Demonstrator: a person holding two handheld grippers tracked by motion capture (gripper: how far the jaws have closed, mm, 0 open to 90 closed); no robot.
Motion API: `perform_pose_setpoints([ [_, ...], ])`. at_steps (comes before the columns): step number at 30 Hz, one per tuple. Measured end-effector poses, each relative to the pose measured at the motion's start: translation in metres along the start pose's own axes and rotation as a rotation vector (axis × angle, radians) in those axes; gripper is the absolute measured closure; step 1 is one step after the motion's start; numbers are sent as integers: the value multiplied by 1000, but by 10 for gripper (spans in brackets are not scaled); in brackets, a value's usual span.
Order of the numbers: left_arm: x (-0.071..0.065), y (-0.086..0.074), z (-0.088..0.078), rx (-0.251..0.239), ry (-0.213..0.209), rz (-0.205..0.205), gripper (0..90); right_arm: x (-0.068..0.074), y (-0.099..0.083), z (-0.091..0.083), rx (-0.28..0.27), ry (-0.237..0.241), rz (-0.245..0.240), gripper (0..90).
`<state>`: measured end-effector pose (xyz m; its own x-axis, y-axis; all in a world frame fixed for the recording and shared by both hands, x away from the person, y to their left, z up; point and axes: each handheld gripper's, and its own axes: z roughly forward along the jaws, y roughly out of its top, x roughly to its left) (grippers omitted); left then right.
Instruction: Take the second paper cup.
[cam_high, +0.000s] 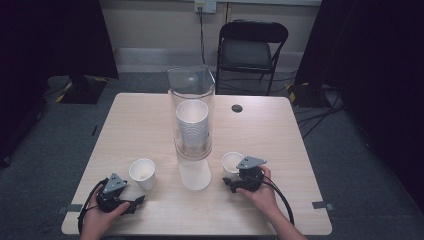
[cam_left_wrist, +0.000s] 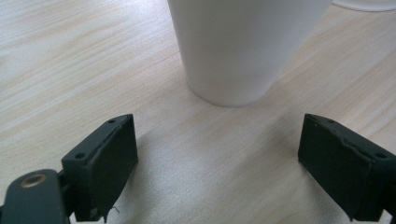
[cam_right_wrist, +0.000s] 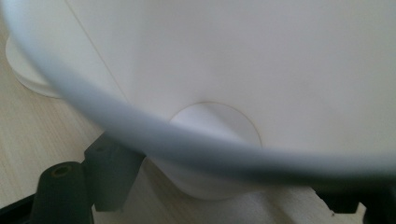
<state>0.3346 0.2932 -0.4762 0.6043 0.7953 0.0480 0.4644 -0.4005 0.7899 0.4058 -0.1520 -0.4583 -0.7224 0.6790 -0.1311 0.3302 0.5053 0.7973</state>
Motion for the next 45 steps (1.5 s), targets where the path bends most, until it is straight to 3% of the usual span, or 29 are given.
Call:
perform_pose_setpoints([
  [5, 0, 0, 0, 0, 0, 0, 114, -3, 0, -5, -16, 2, 20, 179],
  [24, 0, 0, 0, 0, 0, 0, 113, -16, -13, -47, -46, 41, 23, 178],
  [41, 0, 0, 0, 0, 0, 0, 113, -37, -41, -83, -45, 13, 55, 179],
  [45, 0, 0, 0, 0, 0, 0, 113, -43, -54, -89, -36, 9, 83, 180],
])
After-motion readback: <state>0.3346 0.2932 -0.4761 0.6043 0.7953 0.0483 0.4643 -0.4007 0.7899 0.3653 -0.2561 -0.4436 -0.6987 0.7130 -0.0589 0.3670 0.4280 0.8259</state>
